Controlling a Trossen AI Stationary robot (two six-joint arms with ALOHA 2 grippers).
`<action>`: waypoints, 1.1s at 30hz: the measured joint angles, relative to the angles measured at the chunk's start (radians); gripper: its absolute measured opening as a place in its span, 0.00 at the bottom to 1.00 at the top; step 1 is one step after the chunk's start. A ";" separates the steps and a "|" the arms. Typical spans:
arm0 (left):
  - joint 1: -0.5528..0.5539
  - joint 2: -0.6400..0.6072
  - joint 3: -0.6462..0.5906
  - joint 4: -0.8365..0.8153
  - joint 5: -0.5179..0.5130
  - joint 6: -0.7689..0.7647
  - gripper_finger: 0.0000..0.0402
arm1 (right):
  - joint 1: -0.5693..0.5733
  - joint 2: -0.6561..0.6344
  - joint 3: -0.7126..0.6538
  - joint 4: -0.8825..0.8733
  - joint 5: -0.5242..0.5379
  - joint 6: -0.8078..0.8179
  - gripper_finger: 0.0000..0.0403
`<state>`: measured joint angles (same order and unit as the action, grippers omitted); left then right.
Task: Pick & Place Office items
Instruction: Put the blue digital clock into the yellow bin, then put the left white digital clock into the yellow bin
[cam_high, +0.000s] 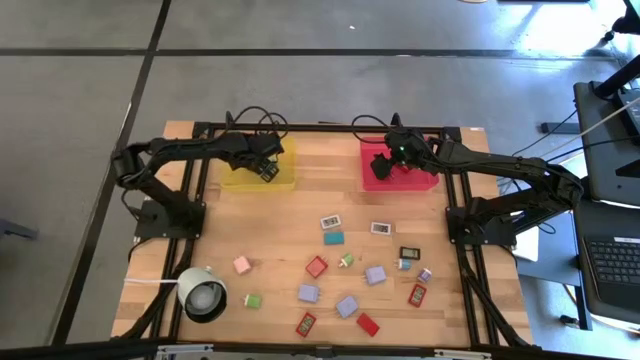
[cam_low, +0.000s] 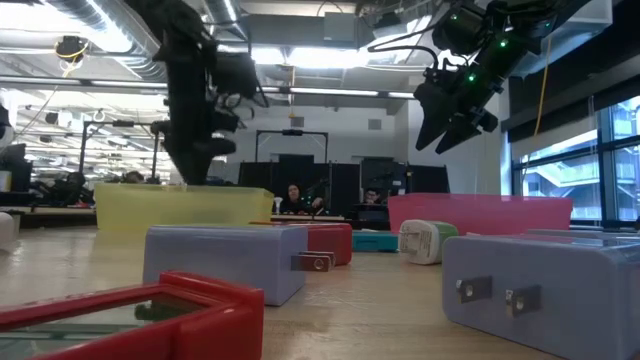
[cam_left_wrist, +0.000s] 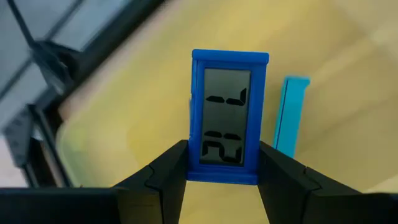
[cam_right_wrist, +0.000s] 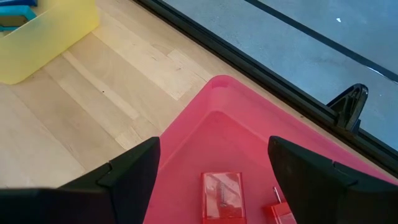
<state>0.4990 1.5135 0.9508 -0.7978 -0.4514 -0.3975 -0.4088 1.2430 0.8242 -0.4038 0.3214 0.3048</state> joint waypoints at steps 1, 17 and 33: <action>0.005 0.014 0.000 -0.005 0.018 0.007 0.41 | 0.000 0.000 0.000 0.000 0.000 0.000 0.75; 0.021 0.073 0.000 -0.015 0.085 0.088 0.43 | 0.000 0.000 0.000 0.000 0.000 0.000 0.75; 0.017 0.073 0.112 -0.111 0.096 0.096 0.51 | 0.000 0.000 0.000 0.000 0.000 0.000 0.75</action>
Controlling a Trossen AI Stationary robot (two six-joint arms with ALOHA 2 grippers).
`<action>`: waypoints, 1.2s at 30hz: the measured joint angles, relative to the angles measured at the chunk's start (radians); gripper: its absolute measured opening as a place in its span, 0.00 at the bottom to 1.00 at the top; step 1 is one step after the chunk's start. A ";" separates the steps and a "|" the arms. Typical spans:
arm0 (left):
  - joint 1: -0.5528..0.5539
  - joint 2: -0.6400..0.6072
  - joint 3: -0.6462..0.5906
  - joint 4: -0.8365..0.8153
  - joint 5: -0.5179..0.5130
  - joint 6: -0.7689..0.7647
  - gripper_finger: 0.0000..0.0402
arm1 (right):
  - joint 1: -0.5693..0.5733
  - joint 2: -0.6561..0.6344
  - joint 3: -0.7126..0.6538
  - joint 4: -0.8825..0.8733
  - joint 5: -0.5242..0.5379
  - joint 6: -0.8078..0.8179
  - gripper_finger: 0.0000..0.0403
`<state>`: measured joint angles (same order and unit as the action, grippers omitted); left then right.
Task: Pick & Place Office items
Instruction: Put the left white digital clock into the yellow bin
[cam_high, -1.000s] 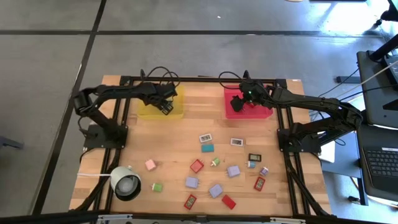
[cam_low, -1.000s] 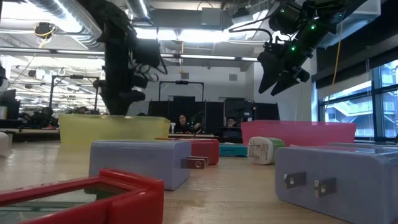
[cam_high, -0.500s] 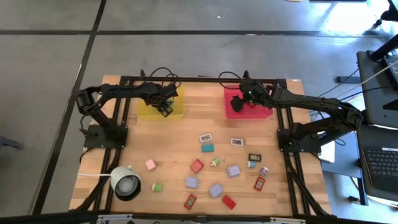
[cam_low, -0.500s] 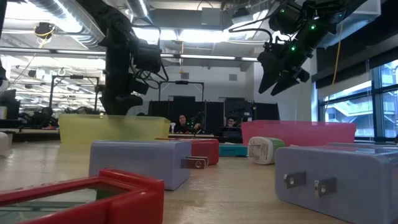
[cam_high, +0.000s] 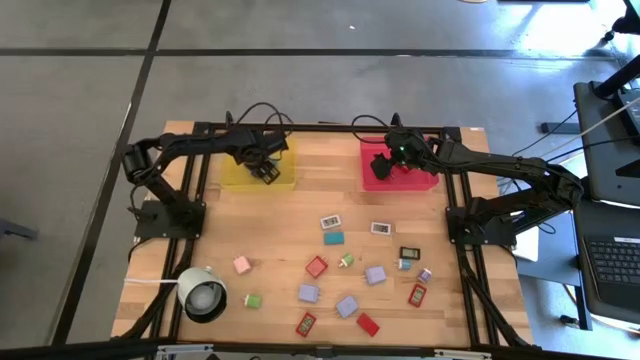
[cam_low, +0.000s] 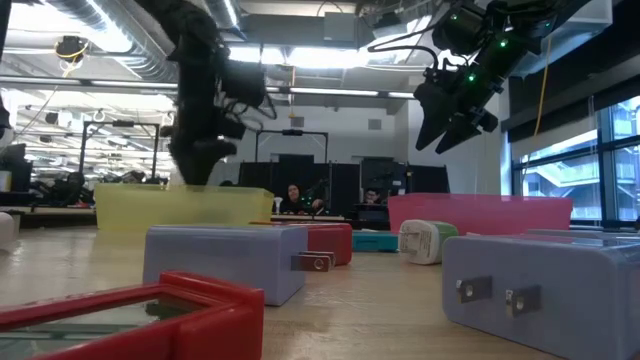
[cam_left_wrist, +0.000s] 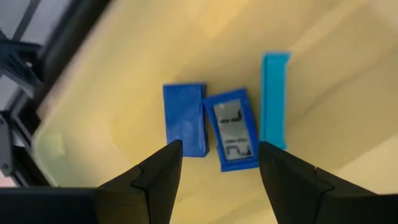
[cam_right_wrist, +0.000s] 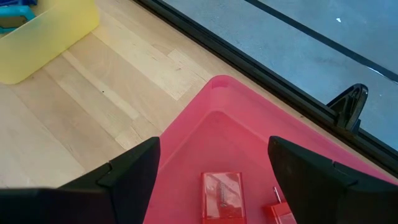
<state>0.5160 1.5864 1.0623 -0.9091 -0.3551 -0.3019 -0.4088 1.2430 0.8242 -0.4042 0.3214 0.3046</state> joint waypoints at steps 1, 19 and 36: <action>-0.003 0.000 0.028 -0.017 0.011 0.000 0.51 | 0.000 0.000 0.000 0.000 0.000 0.000 0.75; -0.414 0.013 0.121 0.504 0.244 0.104 0.50 | 0.000 0.000 0.000 0.000 0.000 0.000 0.75; -0.570 0.275 0.118 0.728 0.166 0.106 0.65 | 0.000 0.000 0.000 0.008 0.000 0.000 0.75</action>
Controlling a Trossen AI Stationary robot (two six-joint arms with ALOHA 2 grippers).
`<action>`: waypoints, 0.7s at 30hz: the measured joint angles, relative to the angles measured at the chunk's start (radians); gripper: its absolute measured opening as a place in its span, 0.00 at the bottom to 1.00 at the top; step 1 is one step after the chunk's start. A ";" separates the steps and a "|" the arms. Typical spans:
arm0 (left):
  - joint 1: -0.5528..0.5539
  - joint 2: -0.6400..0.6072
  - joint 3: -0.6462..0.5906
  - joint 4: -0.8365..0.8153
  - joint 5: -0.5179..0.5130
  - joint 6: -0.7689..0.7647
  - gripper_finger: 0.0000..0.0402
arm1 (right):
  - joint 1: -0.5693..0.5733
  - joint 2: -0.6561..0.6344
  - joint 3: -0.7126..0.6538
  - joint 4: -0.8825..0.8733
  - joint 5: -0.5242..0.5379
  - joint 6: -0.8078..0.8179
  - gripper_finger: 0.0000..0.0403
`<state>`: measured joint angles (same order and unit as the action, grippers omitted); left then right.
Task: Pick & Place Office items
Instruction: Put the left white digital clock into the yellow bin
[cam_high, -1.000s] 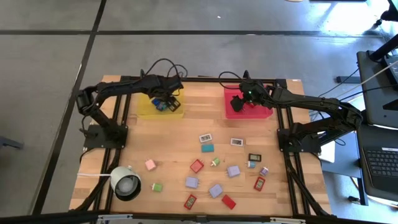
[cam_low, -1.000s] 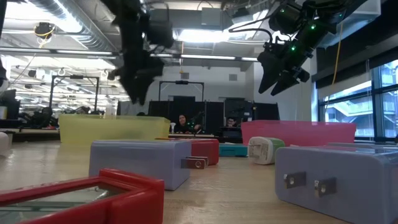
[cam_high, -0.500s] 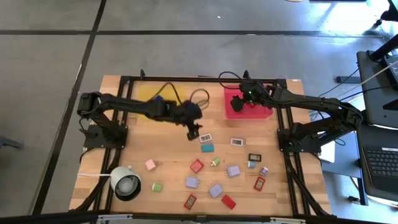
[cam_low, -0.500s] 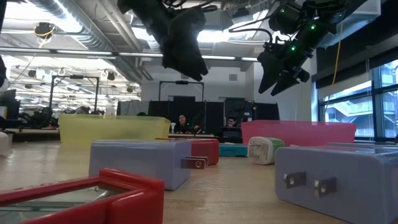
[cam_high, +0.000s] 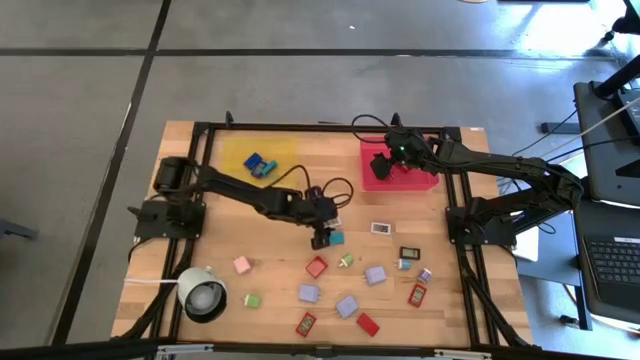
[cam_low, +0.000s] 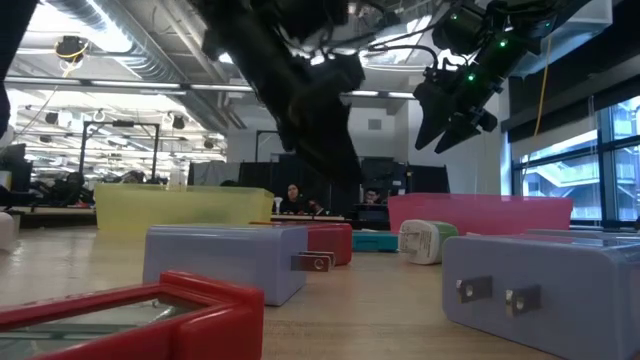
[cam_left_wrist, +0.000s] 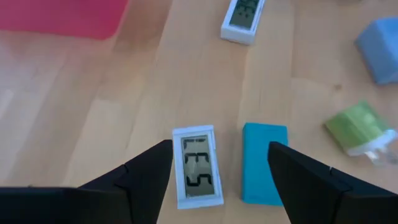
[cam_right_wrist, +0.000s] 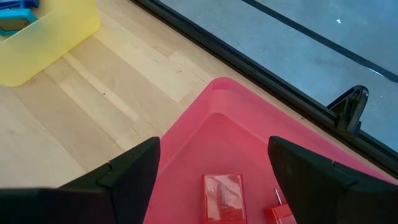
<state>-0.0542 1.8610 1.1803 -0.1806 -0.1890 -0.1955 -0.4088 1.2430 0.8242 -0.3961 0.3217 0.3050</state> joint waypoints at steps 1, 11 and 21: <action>0.001 0.011 0.000 0.006 -0.001 0.002 0.65 | 0.000 0.000 0.000 0.000 0.000 0.000 0.75; 0.006 0.104 0.000 0.045 -0.006 0.025 0.65 | 0.000 0.000 0.000 0.001 0.000 0.000 0.75; 0.014 0.151 0.000 0.054 -0.037 -0.013 0.65 | 0.000 0.000 0.000 0.002 0.000 0.000 0.75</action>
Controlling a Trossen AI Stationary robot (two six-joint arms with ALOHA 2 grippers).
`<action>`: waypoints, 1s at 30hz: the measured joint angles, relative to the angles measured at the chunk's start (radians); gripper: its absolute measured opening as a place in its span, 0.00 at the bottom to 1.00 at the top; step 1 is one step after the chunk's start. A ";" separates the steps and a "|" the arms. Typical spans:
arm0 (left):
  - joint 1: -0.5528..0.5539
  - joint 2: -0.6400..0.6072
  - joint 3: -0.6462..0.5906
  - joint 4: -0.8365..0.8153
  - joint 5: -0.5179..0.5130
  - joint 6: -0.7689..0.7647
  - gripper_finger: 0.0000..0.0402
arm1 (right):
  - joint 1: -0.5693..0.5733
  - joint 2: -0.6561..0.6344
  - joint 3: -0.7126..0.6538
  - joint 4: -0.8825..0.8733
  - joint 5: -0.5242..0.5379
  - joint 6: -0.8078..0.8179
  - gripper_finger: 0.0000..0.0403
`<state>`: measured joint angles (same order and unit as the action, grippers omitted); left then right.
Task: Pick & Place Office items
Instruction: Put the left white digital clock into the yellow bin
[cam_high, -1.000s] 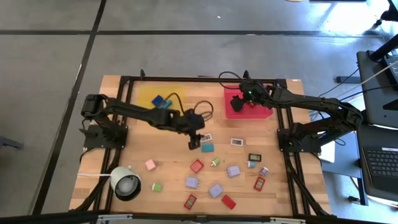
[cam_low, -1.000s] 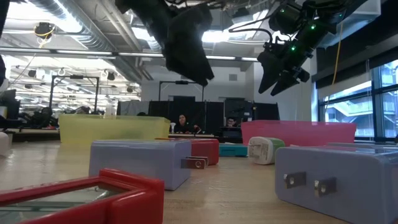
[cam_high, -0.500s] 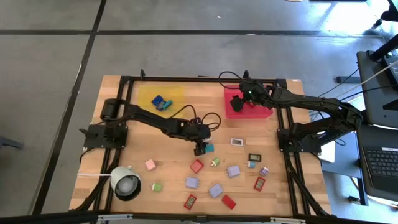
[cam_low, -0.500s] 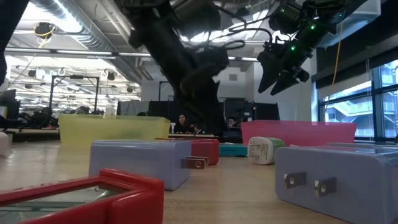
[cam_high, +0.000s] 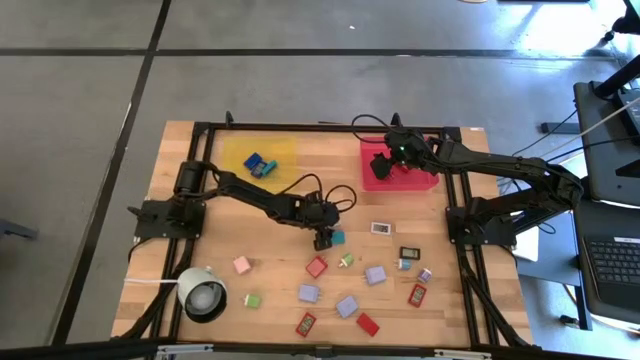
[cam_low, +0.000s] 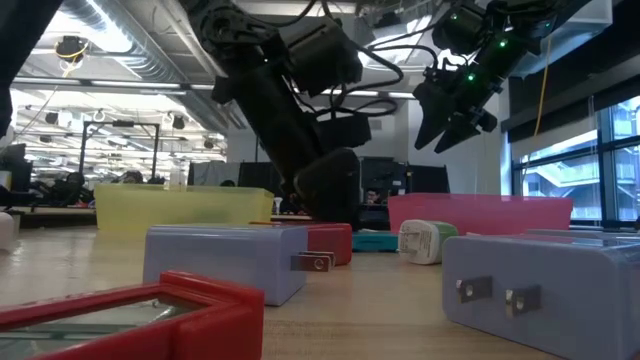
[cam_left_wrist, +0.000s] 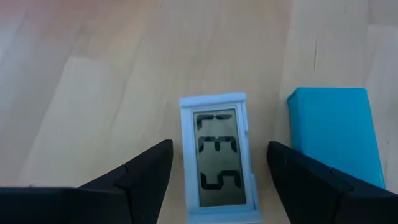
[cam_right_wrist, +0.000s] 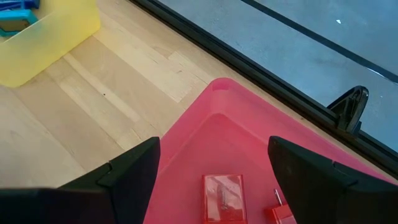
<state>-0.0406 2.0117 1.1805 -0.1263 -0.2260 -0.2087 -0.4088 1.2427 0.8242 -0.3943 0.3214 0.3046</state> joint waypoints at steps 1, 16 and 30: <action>0.002 0.000 0.000 -0.002 0.003 -0.008 0.64 | 0.000 0.000 0.000 0.001 0.000 0.000 0.75; 0.003 0.000 0.000 -0.004 0.002 -0.059 0.41 | 0.000 0.000 0.000 0.002 0.000 0.000 0.75; 0.004 -0.035 -0.002 -0.008 -0.073 -0.069 0.38 | 0.000 0.000 0.000 0.002 0.000 0.000 0.75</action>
<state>-0.0368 1.9770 1.1790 -0.1340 -0.2990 -0.2781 -0.4088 1.2427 0.8242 -0.3921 0.3214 0.3048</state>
